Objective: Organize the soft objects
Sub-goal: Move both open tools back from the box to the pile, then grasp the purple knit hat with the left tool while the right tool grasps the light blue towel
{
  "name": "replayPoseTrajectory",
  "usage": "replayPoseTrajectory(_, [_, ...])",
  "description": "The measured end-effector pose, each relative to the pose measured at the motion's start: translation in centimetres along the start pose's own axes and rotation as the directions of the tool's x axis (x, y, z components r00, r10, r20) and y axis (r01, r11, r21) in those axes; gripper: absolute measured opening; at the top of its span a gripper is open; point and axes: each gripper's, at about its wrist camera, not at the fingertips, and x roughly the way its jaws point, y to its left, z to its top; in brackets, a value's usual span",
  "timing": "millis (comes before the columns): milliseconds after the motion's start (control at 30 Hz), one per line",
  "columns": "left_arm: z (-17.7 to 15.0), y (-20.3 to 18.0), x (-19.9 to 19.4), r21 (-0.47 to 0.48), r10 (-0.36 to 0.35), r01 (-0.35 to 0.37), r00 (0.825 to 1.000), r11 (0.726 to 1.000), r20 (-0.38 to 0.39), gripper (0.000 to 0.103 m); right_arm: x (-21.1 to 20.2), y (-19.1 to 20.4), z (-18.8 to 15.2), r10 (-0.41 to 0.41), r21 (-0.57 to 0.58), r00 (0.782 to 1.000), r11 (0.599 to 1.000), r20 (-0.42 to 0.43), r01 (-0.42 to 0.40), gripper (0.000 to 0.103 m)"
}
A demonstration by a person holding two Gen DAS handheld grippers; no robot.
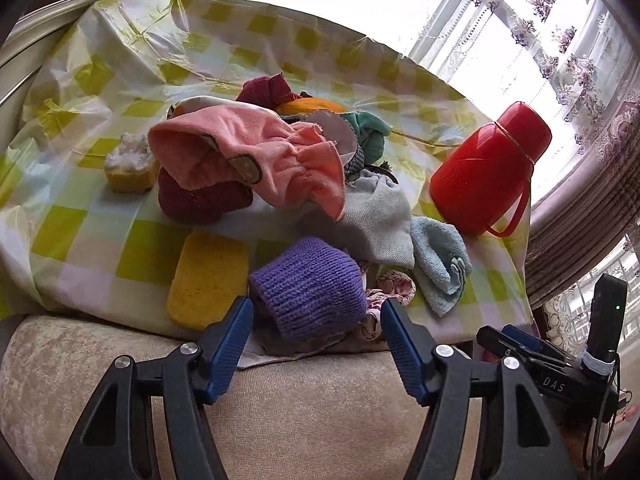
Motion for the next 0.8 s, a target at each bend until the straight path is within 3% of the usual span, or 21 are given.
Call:
replayPoseTrajectory(633, [1.1,0.4,4.0,-0.016,0.002,-0.003,0.997,1.000,-0.074,0.067,5.5,2.9,4.9,-0.085,-0.062,0.996,0.994,-0.003,0.084,0.089])
replayPoseTrajectory(800, [1.2,0.2,4.3,-0.003,-0.013,0.013,0.998,1.000,-0.067,0.057,6.9,3.1,5.8,-0.093,-0.063,0.996,0.994,-0.011,0.092,0.089])
